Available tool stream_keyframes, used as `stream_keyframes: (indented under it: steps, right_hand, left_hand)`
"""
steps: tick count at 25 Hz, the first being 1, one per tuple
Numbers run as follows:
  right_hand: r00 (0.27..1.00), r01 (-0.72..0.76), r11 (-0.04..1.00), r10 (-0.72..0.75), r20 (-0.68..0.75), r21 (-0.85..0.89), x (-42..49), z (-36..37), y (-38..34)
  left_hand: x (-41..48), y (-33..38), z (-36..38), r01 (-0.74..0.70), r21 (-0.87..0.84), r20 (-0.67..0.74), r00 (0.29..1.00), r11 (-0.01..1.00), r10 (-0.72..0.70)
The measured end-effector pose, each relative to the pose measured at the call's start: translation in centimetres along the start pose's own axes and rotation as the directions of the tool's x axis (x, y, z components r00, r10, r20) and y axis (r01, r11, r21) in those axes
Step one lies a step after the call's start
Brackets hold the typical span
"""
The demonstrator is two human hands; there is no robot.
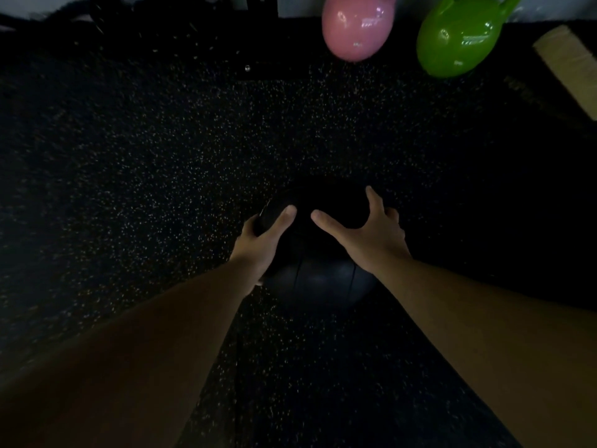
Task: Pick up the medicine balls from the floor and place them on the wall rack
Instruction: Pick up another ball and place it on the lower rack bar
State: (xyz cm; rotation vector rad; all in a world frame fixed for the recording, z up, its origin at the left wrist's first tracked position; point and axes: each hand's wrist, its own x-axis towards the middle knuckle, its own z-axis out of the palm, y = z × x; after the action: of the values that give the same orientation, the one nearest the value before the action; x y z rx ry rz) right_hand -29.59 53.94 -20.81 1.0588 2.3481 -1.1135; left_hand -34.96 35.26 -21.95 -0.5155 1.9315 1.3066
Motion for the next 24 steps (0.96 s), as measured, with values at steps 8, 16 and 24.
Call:
stream_keyframes:
  steps: [8,16,24]
  right_hand:
    - [0.999,0.033,0.995,-0.029,-0.045,0.089,1.1,0.2,0.8]
    - [0.988,0.153,0.976,-0.147,-0.051,0.153,-1.1,-6.3,-4.0]
    - [0.924,0.350,0.910,-0.298,-0.238,0.222,-10.7,-28.8,-18.8]
  left_hand:
    - [1.3,-0.4,0.2,0.024,-0.152,0.040,0.999,0.988,-0.018]
    - [-3.2,6.0,-0.8,-0.120,-0.165,-0.051,0.992,0.979,0.113]
    - [-18.4,28.9,-2.4,-0.399,-0.185,-0.069,0.917,0.898,0.393]
